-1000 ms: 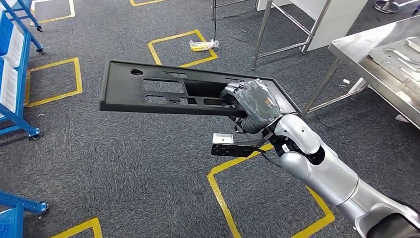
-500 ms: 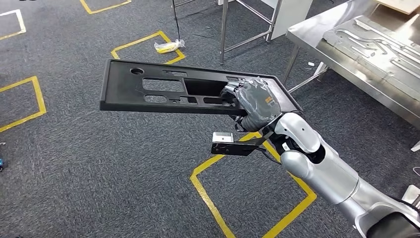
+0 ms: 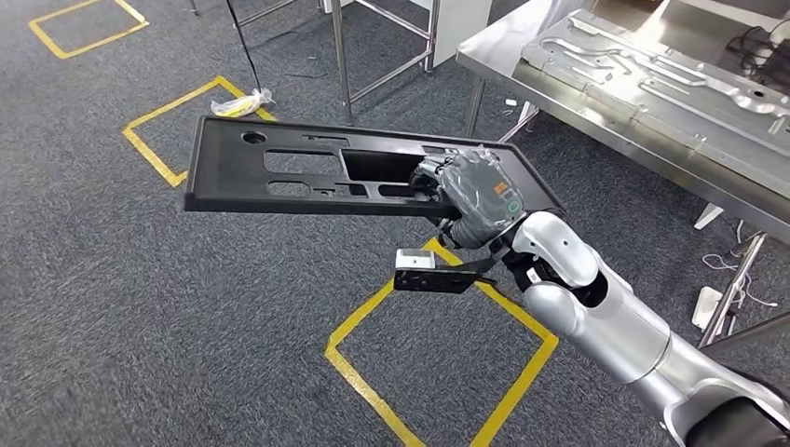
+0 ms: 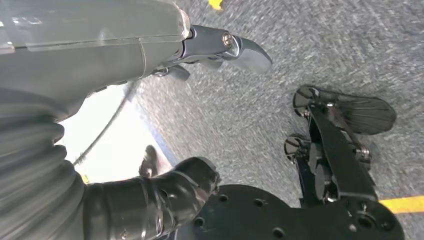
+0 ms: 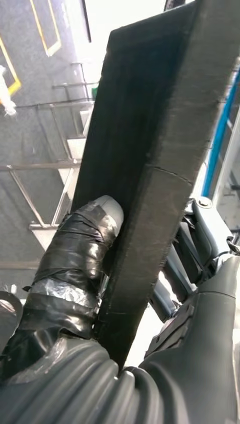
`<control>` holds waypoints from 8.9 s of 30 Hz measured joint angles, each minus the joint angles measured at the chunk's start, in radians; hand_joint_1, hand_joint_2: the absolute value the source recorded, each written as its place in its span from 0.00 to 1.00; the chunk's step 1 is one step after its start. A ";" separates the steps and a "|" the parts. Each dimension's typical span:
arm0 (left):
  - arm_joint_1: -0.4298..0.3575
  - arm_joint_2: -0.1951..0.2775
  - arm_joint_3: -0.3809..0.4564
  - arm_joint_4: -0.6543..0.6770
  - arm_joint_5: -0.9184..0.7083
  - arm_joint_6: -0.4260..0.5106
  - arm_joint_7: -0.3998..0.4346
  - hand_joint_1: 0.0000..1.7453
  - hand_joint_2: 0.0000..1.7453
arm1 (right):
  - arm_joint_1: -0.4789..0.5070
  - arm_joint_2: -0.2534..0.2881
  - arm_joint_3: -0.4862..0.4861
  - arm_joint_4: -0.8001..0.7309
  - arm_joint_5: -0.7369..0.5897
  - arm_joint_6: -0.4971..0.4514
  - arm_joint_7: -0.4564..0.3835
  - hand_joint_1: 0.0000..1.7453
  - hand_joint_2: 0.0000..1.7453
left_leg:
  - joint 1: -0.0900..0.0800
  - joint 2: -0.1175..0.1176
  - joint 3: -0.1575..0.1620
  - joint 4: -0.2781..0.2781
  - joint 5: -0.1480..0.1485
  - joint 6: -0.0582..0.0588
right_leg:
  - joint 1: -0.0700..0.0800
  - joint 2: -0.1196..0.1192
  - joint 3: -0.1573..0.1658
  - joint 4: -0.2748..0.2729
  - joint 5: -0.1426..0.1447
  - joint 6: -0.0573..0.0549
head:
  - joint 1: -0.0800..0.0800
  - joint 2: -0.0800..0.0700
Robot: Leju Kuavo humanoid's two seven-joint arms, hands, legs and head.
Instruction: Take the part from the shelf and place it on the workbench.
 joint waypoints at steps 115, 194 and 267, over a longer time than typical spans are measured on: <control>0.007 -0.019 0.010 -0.001 0.001 0.002 -0.013 0.00 1.00 | -0.278 0.257 0.225 0.358 0.145 0.147 0.113 1.00 1.00 | 0.012 0.048 -0.126 0.256 -0.115 -0.048 | 0.006 -0.109 0.016 -0.044 0.037 -0.036 | 0.003 0.000; 0.048 -0.200 0.423 -0.321 -0.241 -0.155 0.141 0.00 0.00 | -0.093 0.241 0.141 0.095 0.114 0.039 0.071 0.00 0.00 | 0.009 0.043 -0.026 0.028 0.019 -0.021 | 0.010 -0.108 0.011 -0.020 0.009 0.004 | 0.006 0.000; -0.003 -0.145 0.603 -0.238 -0.512 -0.135 -0.010 0.00 0.00 | -0.059 0.197 0.306 -0.116 0.063 -0.006 0.012 0.00 1.00 | 0.015 0.023 -0.026 0.033 0.014 -0.001 | -0.011 -0.130 -0.072 0.229 -0.151 0.036 | 0.003 0.000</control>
